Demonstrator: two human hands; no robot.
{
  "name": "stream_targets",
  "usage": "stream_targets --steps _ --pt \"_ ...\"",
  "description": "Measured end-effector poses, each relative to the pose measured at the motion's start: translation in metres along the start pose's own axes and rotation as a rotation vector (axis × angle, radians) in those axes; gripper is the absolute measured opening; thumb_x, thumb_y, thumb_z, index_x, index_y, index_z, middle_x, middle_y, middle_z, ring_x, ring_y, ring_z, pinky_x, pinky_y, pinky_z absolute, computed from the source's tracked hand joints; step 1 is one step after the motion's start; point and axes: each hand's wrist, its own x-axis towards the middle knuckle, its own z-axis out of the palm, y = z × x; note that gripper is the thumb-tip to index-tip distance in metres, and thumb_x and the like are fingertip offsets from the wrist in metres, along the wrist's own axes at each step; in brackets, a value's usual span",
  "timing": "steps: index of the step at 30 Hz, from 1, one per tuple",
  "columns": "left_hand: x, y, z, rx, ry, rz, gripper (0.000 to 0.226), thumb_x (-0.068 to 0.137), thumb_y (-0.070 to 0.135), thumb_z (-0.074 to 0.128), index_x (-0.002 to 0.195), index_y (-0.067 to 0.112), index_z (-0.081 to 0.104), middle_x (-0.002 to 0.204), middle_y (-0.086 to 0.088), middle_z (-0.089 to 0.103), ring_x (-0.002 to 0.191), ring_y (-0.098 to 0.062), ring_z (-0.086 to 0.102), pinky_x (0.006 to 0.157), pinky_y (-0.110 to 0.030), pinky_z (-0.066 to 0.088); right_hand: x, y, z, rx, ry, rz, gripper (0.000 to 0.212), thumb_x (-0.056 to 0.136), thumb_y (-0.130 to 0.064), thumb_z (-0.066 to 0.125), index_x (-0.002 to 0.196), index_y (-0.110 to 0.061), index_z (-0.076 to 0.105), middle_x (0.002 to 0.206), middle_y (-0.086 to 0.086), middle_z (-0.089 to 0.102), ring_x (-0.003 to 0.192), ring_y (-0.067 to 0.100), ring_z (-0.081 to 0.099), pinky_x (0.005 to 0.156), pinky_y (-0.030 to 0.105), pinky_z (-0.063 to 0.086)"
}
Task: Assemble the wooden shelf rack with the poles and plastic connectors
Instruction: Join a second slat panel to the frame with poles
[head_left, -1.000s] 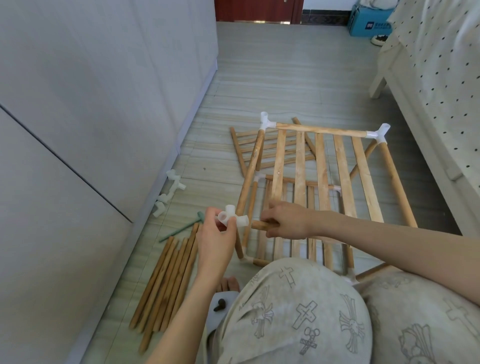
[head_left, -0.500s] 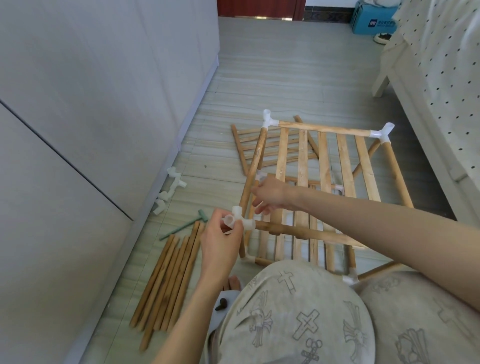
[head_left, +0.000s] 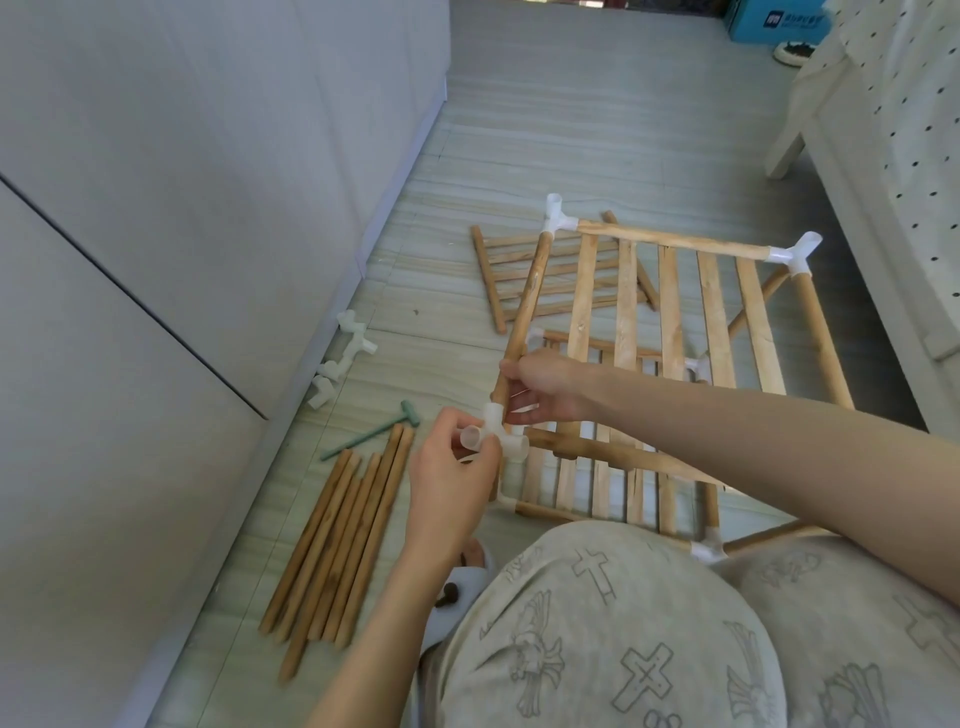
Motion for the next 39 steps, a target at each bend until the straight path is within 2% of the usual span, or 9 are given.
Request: stream_targets --steps 3,7,10,12,14,20,26,32,39 --pt "0.003 0.000 -0.002 0.018 -0.021 0.000 0.009 0.083 0.009 0.058 0.077 0.010 0.052 0.072 -0.011 0.058 0.054 -0.006 0.041 0.048 -0.010 0.033 0.000 0.000 -0.001 0.030 0.015 -0.016 0.016 0.100 -0.016 0.039 0.106 -0.003 0.046 0.090 0.013 0.055 0.074 0.022 0.059 0.062 0.031 0.052" --pt "0.003 -0.002 -0.003 0.002 -0.030 0.004 0.010 0.083 0.009 0.058 0.077 0.014 0.053 0.076 -0.012 0.063 0.061 -0.013 0.055 0.052 -0.015 0.042 -0.001 0.000 -0.004 0.053 0.013 -0.029 0.016 0.100 -0.015 0.039 0.108 -0.002 0.046 0.092 0.013 0.056 0.074 0.024 0.060 0.063 0.032 0.053" --pt "0.003 -0.007 -0.007 -0.021 -0.069 0.026 0.009 0.083 0.009 0.059 0.079 0.016 0.054 0.077 -0.009 0.064 0.073 -0.022 0.062 0.067 -0.032 0.056 -0.002 -0.002 -0.004 0.052 0.010 -0.032 0.015 0.101 -0.015 0.039 0.097 -0.003 0.047 0.088 0.013 0.057 0.074 0.023 0.060 0.062 0.031 0.052" --pt "0.003 -0.012 -0.010 -0.003 -0.100 0.059 0.008 0.084 0.012 0.060 0.083 0.019 0.056 0.079 -0.005 0.064 0.076 -0.019 0.063 0.070 -0.040 0.057 -0.002 -0.005 -0.005 0.072 0.008 -0.042 0.015 0.100 -0.015 0.040 0.092 -0.005 0.047 0.087 0.013 0.057 0.074 0.023 0.060 0.062 0.031 0.052" --pt "0.004 -0.016 -0.012 -0.001 -0.103 0.083 0.007 0.086 0.017 0.062 0.088 0.022 0.057 0.083 -0.002 0.064 0.080 -0.016 0.064 0.072 -0.038 0.058 -0.001 -0.008 -0.007 0.097 0.008 -0.055 0.016 0.100 -0.015 0.040 0.089 -0.006 0.047 0.085 0.013 0.057 0.073 0.023 0.060 0.063 0.031 0.052" --pt "0.012 -0.017 -0.013 0.043 -0.136 0.107 0.009 0.087 0.021 0.062 0.094 0.020 0.056 0.093 -0.007 0.064 0.090 -0.022 0.063 0.076 -0.044 0.056 0.001 -0.008 -0.015 0.100 0.013 -0.076 0.018 0.100 -0.017 0.042 0.086 -0.008 0.048 0.079 0.011 0.060 0.070 0.022 0.061 0.065 0.031 0.054" --pt "0.015 -0.014 -0.015 0.093 -0.175 0.136 0.011 0.088 0.020 0.062 0.096 0.015 0.057 0.096 -0.005 0.064 0.093 -0.018 0.062 0.077 -0.038 0.057 0.002 -0.008 -0.018 0.103 0.005 -0.085 0.016 0.099 -0.016 0.044 0.089 -0.006 0.050 0.081 0.013 0.061 0.072 0.023 0.063 0.065 0.031 0.055" --pt "0.018 -0.010 -0.015 0.110 -0.195 0.142 0.007 0.088 0.021 0.061 0.092 0.016 0.057 0.095 0.001 0.065 0.089 -0.014 0.063 0.077 -0.038 0.057 0.001 -0.010 -0.022 0.124 -0.003 -0.097 0.014 0.097 -0.014 0.048 0.090 -0.003 0.052 0.077 0.015 0.064 0.068 0.023 0.066 0.057 0.029 0.057" --pt "0.021 -0.010 -0.009 0.089 -0.186 0.139 0.008 0.088 0.021 0.061 0.089 0.015 0.057 0.090 0.007 0.066 0.087 -0.008 0.065 0.078 -0.041 0.056 -0.001 -0.010 -0.026 0.136 -0.018 -0.101 0.013 0.097 -0.014 0.049 0.093 -0.003 0.053 0.081 0.016 0.065 0.071 0.022 0.067 0.060 0.030 0.057"
